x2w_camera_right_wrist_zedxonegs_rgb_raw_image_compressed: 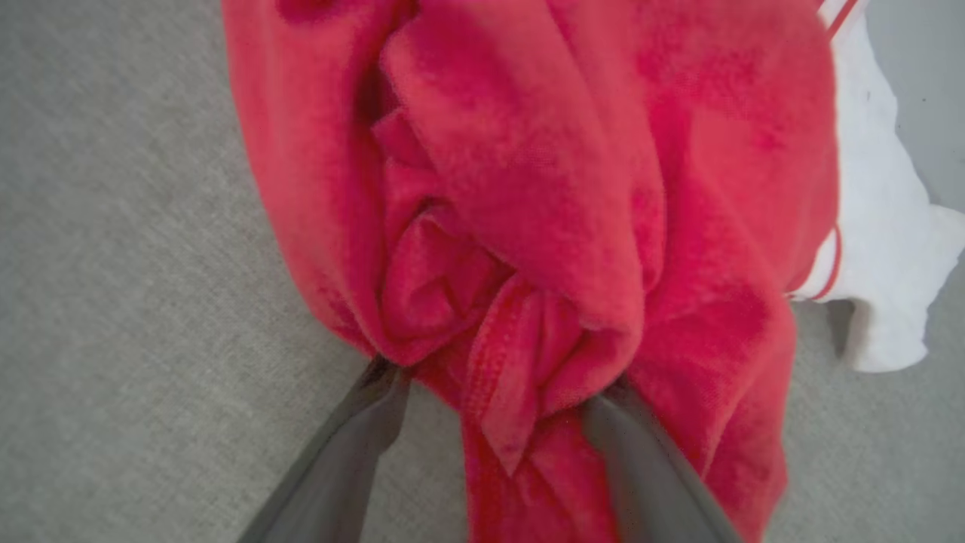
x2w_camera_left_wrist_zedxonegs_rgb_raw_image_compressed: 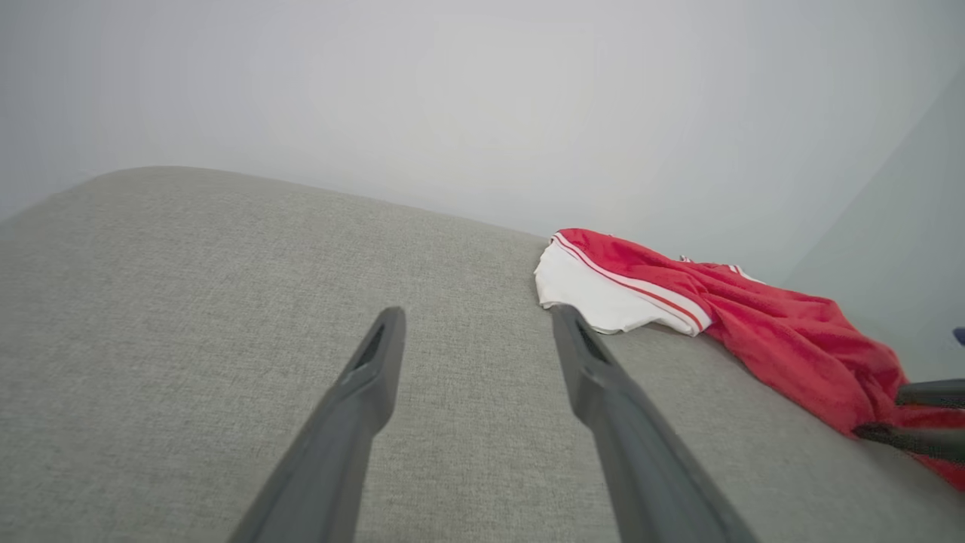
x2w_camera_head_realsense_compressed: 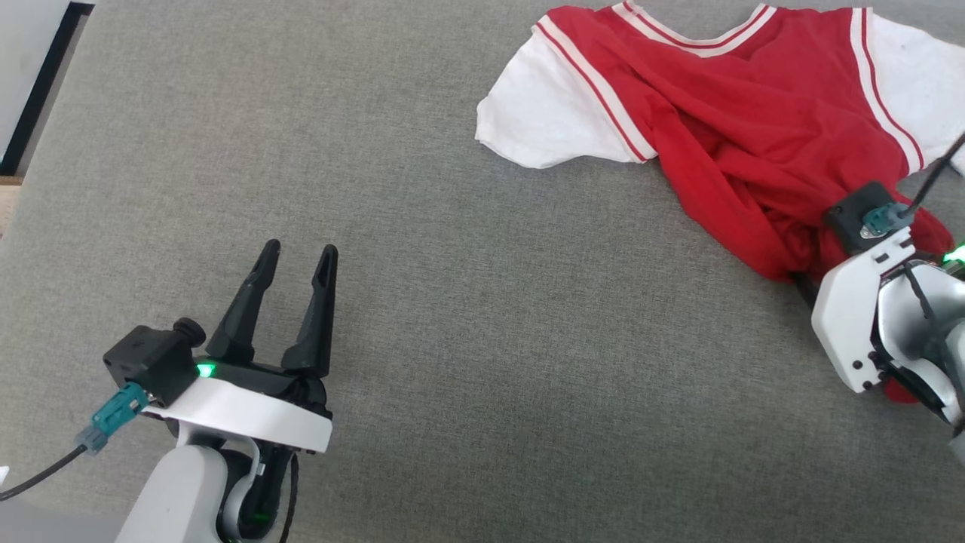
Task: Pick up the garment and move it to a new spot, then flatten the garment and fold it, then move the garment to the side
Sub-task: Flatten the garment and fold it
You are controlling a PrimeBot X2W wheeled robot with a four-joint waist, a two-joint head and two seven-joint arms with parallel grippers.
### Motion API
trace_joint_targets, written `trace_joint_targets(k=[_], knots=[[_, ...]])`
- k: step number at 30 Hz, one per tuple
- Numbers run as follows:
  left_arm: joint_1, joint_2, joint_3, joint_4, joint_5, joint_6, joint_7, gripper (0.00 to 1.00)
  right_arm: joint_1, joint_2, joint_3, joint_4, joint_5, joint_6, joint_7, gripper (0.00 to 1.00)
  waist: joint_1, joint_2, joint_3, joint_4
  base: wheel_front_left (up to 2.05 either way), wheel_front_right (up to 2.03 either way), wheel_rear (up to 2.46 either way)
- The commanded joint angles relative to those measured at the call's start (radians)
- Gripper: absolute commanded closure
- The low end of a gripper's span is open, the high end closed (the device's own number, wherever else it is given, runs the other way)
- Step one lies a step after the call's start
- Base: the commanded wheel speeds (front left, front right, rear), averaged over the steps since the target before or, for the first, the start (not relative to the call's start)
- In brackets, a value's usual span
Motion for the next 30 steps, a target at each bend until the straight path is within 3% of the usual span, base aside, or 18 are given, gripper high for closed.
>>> trace_joint_targets(k=[1, 2, 3, 10, 18, 25, 26, 27, 30], knots=[[0.010, -0.003, -0.006, -0.005, -0.009, -0.002, -0.005, 0.00, 0.002, 0.014, 0.023, 0.040, -0.008, 0.000, -0.007, 0.54, 0.0000, 0.0000, -0.003, 0.003, 0.00, 0.00, 0.00], [0.010, -0.003, -0.006, -0.005, -0.009, -0.002, -0.005, 0.00, 0.002, 0.014, 0.023, 0.040, -0.008, 0.000, -0.007, 0.54, 0.0000, 0.0000, -0.003, 0.003, 0.00, 0.00, 0.00], [0.013, -0.002, -0.008, -0.005, -0.010, -0.003, -0.005, 0.00, 0.000, 0.019, 0.032, 0.055, -0.004, 0.000, -0.007, 1.00, 0.0000, 0.0000, -0.007, 0.004, 0.00, 0.00, 0.00], [0.033, 0.004, -0.001, -0.005, -0.023, -0.003, -0.005, 0.00, 0.018, 0.052, 0.087, 0.009, 0.087, 0.003, 0.001, 1.00, 0.0000, 0.0000, -0.035, -0.014, 0.00, 0.00, 0.00], [0.045, 0.007, 0.012, -0.013, -0.019, -0.003, -0.005, 0.00, 0.104, 0.032, 0.143, -0.202, 0.158, 0.002, 0.137, 1.00, 0.0000, 0.0000, -0.044, -0.049, 0.00, 0.00, 0.00], [0.046, 0.030, 0.027, -0.031, -0.013, -0.003, -0.005, 0.00, 0.227, 0.042, 0.118, -0.406, 0.194, 0.002, 0.270, 1.00, 0.0000, 0.0000, -0.038, -0.080, 0.00, 0.00, 0.00], [0.043, 0.037, 0.022, -0.034, -0.009, -0.003, -0.005, 0.00, 0.233, 0.056, 0.098, -0.424, 0.181, 0.002, 0.256, 0.84, 0.0000, 0.0000, -0.037, -0.084, 0.00, 0.00, 0.00], [0.037, 0.044, 0.017, -0.036, -0.007, -0.003, -0.005, 0.00, 0.240, 0.065, 0.085, -0.435, 0.163, 0.002, 0.246, 0.01, 0.0000, 0.0000, -0.035, -0.088, 0.00, 0.00, 0.00], [0.004, 0.087, -0.005, -0.042, 0.007, -0.003, -0.005, 0.00, 0.267, 0.107, 0.038, -0.464, 0.135, 0.000, 0.213, 0.00, 0.0000, 0.0000, -0.028, -0.100, 0.00, 0.00, 0.00]])
